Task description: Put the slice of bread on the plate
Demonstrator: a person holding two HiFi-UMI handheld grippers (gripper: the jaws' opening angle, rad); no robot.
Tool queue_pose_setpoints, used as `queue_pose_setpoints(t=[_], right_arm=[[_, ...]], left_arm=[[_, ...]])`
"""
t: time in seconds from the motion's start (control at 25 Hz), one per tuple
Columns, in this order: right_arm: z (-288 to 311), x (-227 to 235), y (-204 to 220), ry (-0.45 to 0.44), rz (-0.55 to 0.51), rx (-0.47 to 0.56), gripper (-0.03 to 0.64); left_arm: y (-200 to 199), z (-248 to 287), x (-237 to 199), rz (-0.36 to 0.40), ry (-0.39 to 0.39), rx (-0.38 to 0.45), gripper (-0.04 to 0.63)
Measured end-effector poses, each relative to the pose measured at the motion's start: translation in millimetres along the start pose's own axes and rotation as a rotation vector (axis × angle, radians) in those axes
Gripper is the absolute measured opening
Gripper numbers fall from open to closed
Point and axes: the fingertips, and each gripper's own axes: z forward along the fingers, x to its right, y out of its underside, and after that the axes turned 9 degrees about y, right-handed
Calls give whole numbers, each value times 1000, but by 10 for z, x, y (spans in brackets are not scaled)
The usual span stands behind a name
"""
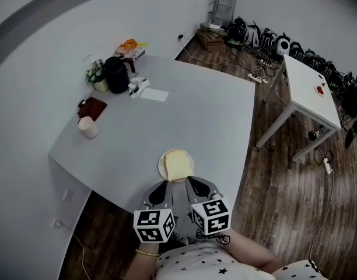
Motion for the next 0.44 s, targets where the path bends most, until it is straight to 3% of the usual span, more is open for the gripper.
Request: queue_pose_setpoints(t=[0.44], right_arm=[[4,0,1,4,-5,10,-2]], left_arm=[[-10,15,17,15,6,1,9]])
